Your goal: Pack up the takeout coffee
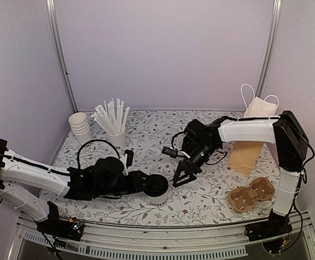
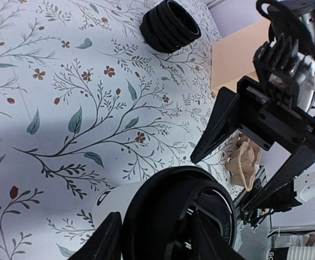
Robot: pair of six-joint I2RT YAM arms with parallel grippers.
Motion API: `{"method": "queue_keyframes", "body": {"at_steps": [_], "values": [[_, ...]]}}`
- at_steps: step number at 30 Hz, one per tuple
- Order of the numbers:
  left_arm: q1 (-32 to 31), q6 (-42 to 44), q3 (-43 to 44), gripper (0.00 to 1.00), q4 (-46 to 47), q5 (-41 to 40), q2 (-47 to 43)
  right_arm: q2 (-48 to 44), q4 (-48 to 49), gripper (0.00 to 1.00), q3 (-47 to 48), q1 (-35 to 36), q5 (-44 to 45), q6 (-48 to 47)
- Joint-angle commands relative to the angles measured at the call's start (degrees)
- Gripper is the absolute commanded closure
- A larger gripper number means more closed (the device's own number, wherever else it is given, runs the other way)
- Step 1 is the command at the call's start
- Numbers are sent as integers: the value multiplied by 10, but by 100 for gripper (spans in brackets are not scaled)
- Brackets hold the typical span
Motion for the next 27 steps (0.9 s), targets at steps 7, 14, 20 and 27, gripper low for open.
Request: {"method": "queue_keyframes", "body": {"at_steps": [7,14,20,27], "values": [[-33,-12,35,56,-56,-61,42,48,-25,26,49,4,-80,30],[-46,-18,43,56,-75,-71,57,72,-23,29,51,5,-71,39],[-53,-25,40,57,-77,-73,59,72,-28,27,48,14,-73,28],[-52,-30,33,57,-78,-73,63,72,-28,26,42,20,-66,25]]}}
